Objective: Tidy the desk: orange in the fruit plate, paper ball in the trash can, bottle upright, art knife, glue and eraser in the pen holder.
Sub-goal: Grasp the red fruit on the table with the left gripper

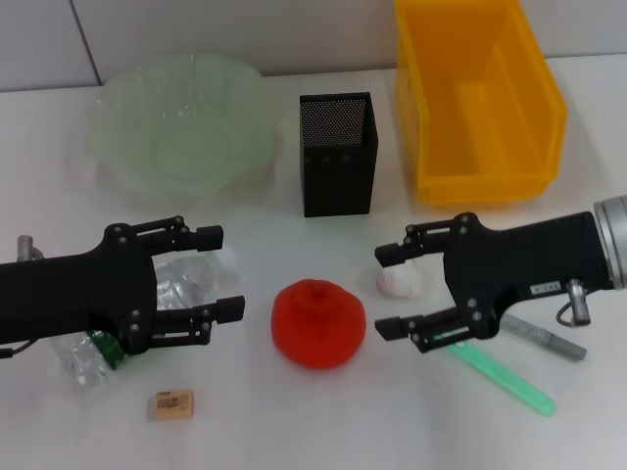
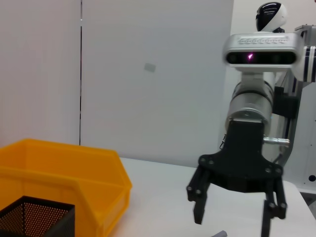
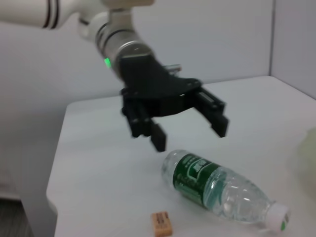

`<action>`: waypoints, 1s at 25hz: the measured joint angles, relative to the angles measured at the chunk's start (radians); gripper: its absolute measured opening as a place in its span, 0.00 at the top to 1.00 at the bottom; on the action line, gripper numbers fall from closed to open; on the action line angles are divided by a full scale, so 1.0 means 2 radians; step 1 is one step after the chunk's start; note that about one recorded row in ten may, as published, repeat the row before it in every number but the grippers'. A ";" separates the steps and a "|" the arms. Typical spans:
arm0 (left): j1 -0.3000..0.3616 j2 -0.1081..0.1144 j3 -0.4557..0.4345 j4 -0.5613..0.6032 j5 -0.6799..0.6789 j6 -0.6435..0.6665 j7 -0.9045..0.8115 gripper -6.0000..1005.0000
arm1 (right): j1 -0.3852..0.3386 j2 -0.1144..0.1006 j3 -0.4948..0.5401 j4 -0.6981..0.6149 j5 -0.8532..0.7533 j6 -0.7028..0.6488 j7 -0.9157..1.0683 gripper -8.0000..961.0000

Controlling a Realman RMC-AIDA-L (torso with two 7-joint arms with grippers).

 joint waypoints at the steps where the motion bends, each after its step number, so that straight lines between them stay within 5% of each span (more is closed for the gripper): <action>1: 0.000 0.000 0.000 0.000 0.000 0.000 0.000 0.22 | -0.007 0.001 -0.005 -0.007 0.003 0.000 -0.021 0.19; 11: 0.006 0.001 0.007 0.004 0.000 0.005 0.006 0.23 | -0.038 -0.001 0.000 -0.013 0.060 0.000 -0.095 0.19; 25: 0.016 0.002 0.003 0.019 0.006 0.028 0.025 0.23 | -0.031 -0.002 -0.003 0.015 0.059 0.004 -0.092 0.19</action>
